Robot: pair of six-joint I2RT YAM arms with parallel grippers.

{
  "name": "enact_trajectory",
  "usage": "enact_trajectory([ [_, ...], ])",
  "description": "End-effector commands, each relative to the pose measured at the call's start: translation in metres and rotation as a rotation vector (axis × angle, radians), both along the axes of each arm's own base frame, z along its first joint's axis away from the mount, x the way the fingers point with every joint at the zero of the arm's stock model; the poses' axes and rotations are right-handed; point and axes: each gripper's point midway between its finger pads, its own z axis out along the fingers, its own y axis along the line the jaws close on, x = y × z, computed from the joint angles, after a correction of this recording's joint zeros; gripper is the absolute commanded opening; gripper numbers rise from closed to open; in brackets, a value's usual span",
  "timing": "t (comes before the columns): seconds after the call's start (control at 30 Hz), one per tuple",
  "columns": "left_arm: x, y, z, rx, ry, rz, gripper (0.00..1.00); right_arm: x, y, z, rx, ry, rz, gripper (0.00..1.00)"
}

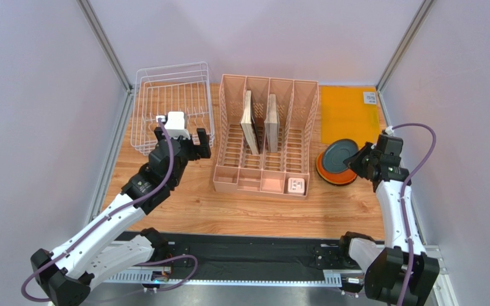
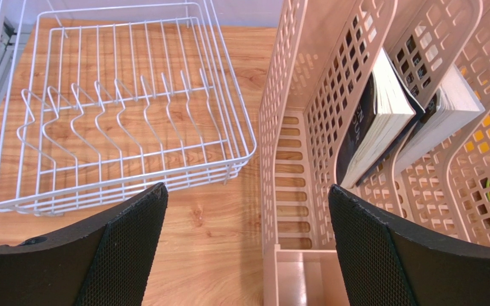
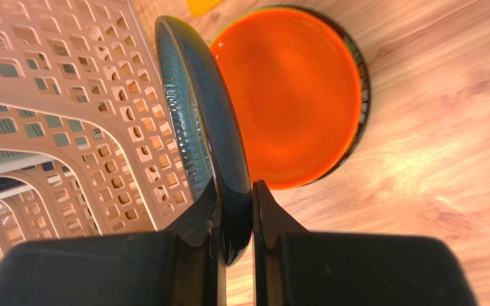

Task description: Unload the plates from the dish rack

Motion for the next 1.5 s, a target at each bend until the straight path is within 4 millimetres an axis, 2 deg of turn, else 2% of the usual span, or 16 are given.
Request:
enact_trajectory([
  [0.0, 0.005, 0.003, -0.003, 0.037, 0.007, 0.0, 1.0, 0.033, 0.007, 0.015, 0.069, -0.143, 0.015, 0.0],
  [0.37, 0.01, -0.008, -0.016, 0.016, 0.058, -0.053, 1.0, 0.039, 0.002, -0.03, 0.088, -0.018, -0.011, 0.0],
  [0.67, 0.013, -0.026, -0.024, -0.016, 0.106, -0.152, 1.0, 0.036, 0.001, -0.051, 0.106, 0.057, -0.038, 0.03],
  [0.73, 0.015, -0.029, -0.027, -0.015, 0.117, -0.162, 1.0, 0.035, 0.001, -0.055, 0.109, 0.075, -0.037, 0.18],
  [0.77, 0.015, -0.031, -0.028, -0.02, 0.121, -0.173, 1.0, 0.034, 0.002, -0.059, 0.114, 0.093, -0.037, 0.21],
  [0.87, 0.015, -0.035, -0.029, -0.024, 0.135, -0.191, 1.0, 0.032, 0.003, -0.064, 0.119, 0.115, -0.032, 0.43],
  [0.93, 0.016, -0.036, -0.026, -0.028, 0.132, -0.194, 1.0, 0.031, 0.003, -0.065, 0.119, 0.122, -0.028, 0.51],
  [0.97, 0.016, -0.037, -0.025, -0.03, 0.131, -0.201, 1.0, 0.031, 0.003, -0.066, 0.115, 0.125, -0.027, 0.62],
  [1.0, 0.016, -0.037, -0.024, -0.03, 0.129, -0.205, 1.0, 0.029, 0.002, -0.066, 0.113, 0.132, -0.031, 0.67],
  [1.1, 0.016, -0.039, -0.021, -0.031, 0.127, -0.219, 1.0, 0.028, -0.001, -0.062, 0.092, 0.136, -0.032, 0.74],
  [1.23, 0.015, -0.04, -0.02, -0.024, 0.132, -0.236, 1.0, 0.025, -0.009, -0.05, 0.041, 0.141, -0.054, 0.78],
  [1.33, 0.015, -0.038, -0.019, -0.016, 0.133, -0.235, 1.0, 0.024, -0.019, -0.033, -0.019, 0.129, -0.088, 0.87],
  [1.37, 0.015, -0.038, -0.019, -0.014, 0.133, -0.24, 1.0, 0.025, -0.022, -0.025, -0.035, 0.114, -0.092, 0.99],
  [1.47, 0.015, -0.035, -0.014, -0.013, 0.123, -0.234, 1.0, 0.025, -0.028, -0.004, -0.072, 0.075, -0.115, 1.0],
])
